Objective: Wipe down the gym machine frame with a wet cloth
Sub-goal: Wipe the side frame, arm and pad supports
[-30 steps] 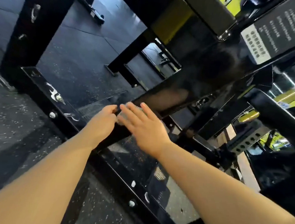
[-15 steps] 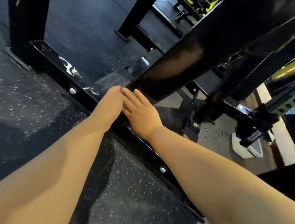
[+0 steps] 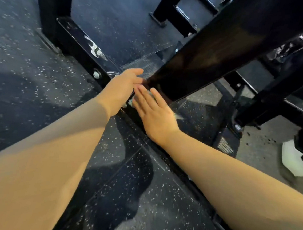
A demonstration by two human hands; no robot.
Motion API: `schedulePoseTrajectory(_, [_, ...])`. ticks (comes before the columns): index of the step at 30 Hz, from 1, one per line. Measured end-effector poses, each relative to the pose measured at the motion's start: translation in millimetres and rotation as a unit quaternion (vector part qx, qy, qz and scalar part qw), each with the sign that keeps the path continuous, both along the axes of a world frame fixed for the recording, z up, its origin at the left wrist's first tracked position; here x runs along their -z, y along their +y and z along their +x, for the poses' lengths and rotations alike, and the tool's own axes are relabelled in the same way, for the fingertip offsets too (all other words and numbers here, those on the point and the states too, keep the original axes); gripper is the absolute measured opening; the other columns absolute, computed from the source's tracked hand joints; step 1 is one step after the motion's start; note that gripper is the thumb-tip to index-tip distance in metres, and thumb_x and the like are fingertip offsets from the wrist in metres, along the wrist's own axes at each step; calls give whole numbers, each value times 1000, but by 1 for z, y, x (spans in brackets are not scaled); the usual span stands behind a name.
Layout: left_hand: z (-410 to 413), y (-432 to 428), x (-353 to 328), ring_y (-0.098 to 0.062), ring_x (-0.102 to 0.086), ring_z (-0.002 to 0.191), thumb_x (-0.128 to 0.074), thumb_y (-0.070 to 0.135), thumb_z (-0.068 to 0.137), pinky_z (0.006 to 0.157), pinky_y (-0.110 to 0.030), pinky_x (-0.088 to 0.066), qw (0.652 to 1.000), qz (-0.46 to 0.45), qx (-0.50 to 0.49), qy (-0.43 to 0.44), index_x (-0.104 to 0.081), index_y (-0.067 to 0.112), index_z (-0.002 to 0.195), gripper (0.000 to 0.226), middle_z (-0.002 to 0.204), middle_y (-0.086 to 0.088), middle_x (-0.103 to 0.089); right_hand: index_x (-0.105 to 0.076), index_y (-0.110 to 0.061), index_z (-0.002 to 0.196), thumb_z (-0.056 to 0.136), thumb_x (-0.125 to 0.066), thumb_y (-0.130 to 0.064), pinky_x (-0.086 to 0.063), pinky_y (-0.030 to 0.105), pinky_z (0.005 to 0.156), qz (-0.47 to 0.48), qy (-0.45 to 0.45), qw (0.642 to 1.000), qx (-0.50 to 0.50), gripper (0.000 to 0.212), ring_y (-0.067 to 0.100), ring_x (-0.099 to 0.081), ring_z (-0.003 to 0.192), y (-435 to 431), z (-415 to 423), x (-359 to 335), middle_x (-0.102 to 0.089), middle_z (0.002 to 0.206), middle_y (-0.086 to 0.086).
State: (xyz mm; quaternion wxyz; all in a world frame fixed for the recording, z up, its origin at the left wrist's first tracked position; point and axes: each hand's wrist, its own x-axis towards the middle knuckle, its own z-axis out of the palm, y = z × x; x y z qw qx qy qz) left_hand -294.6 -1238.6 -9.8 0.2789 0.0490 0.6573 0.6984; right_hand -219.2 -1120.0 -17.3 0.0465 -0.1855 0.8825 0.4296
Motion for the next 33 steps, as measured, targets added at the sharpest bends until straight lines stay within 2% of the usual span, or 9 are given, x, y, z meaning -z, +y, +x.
schedulePoseTrajectory(6, [8, 9, 21, -18, -57, 88, -36, 21, 91, 71, -24, -46, 999, -30, 30, 14, -62, 20, 98, 27, 98, -9, -65, -3, -14, 152, 103, -20, -27, 23, 44, 106, 24, -44, 998, -32, 54, 29, 10, 146, 5, -8, 4, 5, 159, 12])
schedulePoseTrajectory(10, [2, 14, 24, -8, -61, 102, -38, 34, 92, 80, -26, -47, 999, -15, -29, 25, -66, 31, 111, 34, 110, 7, -67, -15, -12, 150, 93, -17, -17, 23, 45, 110, -40, 148, 986, -63, 57, 28, 4, 146, 30, 15, -61, -7, 158, 13])
schedulePoseTrajectory(13, [1, 17, 17, -3, -68, 85, -42, 28, 94, 63, -13, -51, 999, 39, -32, -10, -68, 26, 104, 28, 99, 4, -71, -36, -8, 144, 88, -24, -14, 12, 41, 115, -118, 227, 966, -40, 57, 29, -18, 143, 29, 17, -73, -28, 153, 15])
schedulePoseTrajectory(19, [10, 14, 17, 6, -49, 73, -34, 25, 100, 78, -19, -36, 999, 25, -32, 2, -56, 30, 79, 31, 76, 17, -55, 5, -6, 150, 100, -14, -21, 23, 44, 106, 5, 25, 1000, -6, 55, 30, 12, 145, -3, -9, -14, 8, 158, 15])
schedulePoseTrajectory(21, [18, 14, 18, 7, -49, 64, -32, 22, 100, 73, -14, -38, 999, -1, -42, -10, -50, 27, 73, 33, 70, 16, -49, -9, -8, 151, 102, -27, -24, 14, 42, 111, -11, -4, 999, -39, 55, 29, 1, 147, 7, -12, -7, -4, 158, 16])
schedulePoseTrajectory(24, [24, 11, 16, -6, -45, 72, -29, 20, 99, 70, -20, -35, 999, -34, -20, -19, -45, 23, 82, 24, 79, 9, -46, -65, -17, 121, 89, -54, -22, -29, 39, 112, -107, -9, 991, -86, 34, 25, -49, 128, 33, 10, -3, -56, 134, 9])
schedulePoseTrajectory(27, [30, 17, 12, -21, -46, 103, -30, 7, 93, 91, -33, -34, 999, -21, -24, 4, -55, 18, 117, 37, 109, -5, -52, -71, -13, 106, 83, -47, -1, -50, 40, 95, -350, 61, 935, 3, 35, 29, -63, 107, 63, 54, -7, -67, 117, 8])
schedulePoseTrajectory(29, [40, 21, 9, -23, -33, 134, -28, 7, 95, 112, -38, -23, 999, -33, -19, 30, -29, 17, 147, 53, 147, -5, -36, -65, -15, 120, 87, -48, 8, -44, 30, 96, -497, 174, 830, 182, 44, 25, -58, 114, 66, 71, -17, -61, 127, 3])
schedulePoseTrajectory(33, [49, 30, 11, -20, -17, 143, -28, 16, 90, 118, -43, -15, 998, -53, -32, 32, -10, 24, 152, 65, 157, 0, -18, -45, -18, 141, 99, -43, -8, -29, 22, 102, -587, 211, 672, 399, 43, 18, -41, 130, 58, 45, 7, -44, 144, -1])
